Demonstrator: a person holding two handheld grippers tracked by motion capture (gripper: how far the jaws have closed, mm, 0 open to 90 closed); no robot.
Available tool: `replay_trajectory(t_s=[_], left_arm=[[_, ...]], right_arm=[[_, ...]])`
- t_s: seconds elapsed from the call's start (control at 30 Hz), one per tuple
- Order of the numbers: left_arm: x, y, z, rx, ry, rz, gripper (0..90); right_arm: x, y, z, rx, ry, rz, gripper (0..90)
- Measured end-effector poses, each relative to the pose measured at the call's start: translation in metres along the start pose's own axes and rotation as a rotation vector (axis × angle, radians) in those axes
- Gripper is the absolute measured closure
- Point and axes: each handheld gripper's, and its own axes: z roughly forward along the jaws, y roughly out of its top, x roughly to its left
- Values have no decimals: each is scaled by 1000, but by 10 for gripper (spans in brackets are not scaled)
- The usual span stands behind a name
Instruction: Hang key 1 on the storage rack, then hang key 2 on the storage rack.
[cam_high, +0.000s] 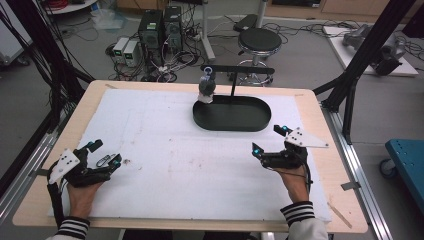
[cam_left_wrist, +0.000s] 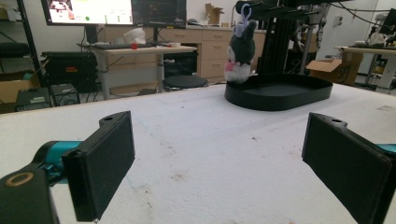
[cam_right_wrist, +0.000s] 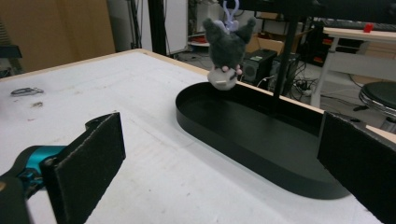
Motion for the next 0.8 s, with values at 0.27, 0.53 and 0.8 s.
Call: replay_trajectory(t_s=[0.27, 0.53, 0.8], left_arm=[[0, 0, 0, 1, 1, 2, 98], [0, 0, 0, 1, 2, 3, 97], [1, 1, 0, 4, 4, -9, 94]], right_arm=[[-1, -2, 3, -7, 15, 1, 6], [-2, -2, 1, -25, 21, 2, 6], [-2, -1, -1, -33, 26, 2, 6]])
